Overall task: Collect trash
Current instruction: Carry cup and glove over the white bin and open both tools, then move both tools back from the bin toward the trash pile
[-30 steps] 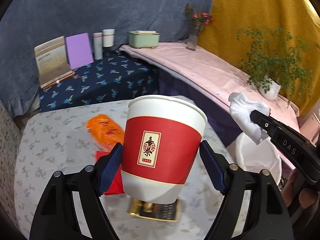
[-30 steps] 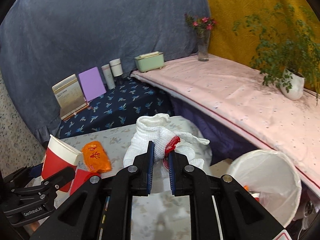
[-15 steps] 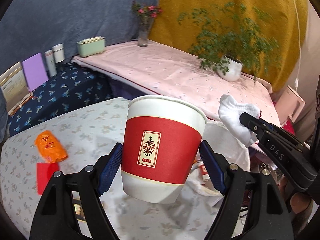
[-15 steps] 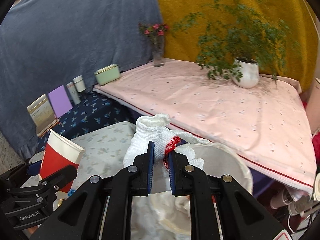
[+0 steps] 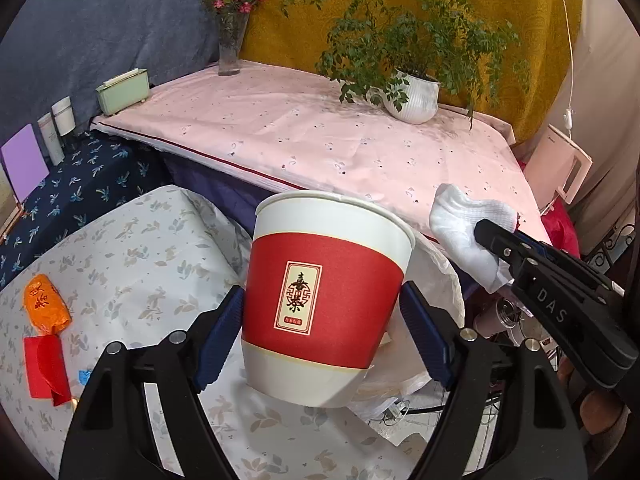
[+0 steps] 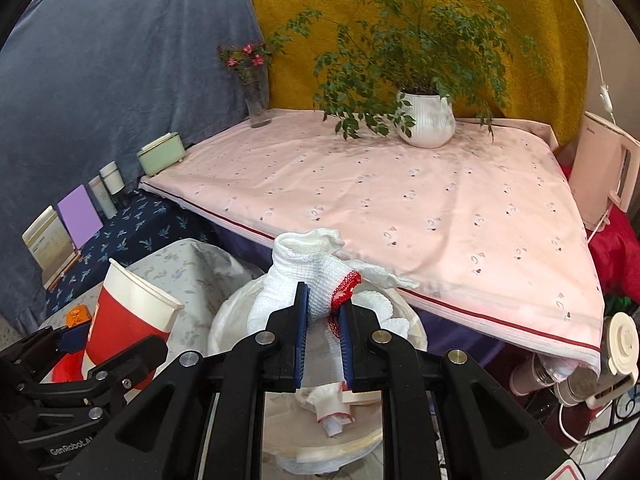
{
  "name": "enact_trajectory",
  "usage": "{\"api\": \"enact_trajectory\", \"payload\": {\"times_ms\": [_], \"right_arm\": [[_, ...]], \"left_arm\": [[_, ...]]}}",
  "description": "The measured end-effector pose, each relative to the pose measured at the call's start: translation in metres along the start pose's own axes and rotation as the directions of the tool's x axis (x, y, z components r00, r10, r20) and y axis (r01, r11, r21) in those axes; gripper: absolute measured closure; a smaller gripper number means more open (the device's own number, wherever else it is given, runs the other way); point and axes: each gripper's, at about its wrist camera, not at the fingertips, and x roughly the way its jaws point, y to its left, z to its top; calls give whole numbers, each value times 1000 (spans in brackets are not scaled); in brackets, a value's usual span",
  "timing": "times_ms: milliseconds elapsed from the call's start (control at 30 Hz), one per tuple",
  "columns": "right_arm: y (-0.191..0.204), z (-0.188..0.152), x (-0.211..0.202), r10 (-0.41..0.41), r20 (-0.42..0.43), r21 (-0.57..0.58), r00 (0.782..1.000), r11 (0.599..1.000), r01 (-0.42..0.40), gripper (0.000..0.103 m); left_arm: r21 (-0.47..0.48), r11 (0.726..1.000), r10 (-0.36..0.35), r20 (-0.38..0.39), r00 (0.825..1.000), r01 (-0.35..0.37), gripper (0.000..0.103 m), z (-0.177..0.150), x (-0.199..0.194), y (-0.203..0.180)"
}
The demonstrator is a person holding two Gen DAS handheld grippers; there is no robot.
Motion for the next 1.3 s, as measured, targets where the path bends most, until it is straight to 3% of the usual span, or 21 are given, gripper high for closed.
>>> {"api": "enact_trajectory", "payload": {"times_ms": [133,167,233,333,800,1300], "right_arm": [[-8,-2,0,-15,6,7,1000,1000,15,82],[-10,-2,1,-18,7,8,1000,1000,18,80],[-11,-2,0,-21,12,12,1000,1000,21,72],[-10,-1,-4,-24,29,12,999,1000,24,62],[11,-1,-15,7,43,-13,999,1000,-7,54],[72,-9,-19,89,26,-78,996,993,-86,54]], "left_arm": [[0,1000,1,-18,1000,-1,26,-2,10,-5],[-2,1000,4,-21,1000,-4,21,-2,12,-4],[-16,1000,2,-22,1000,-3,15,-2,13,-2],[-35,999,-1,-16,1000,0,14,-1,13,0],[-77,996,44,8,999,-43,14,-6,-3,27],[-191,968,169,22,985,-162,13,-31,-38,109]]}}
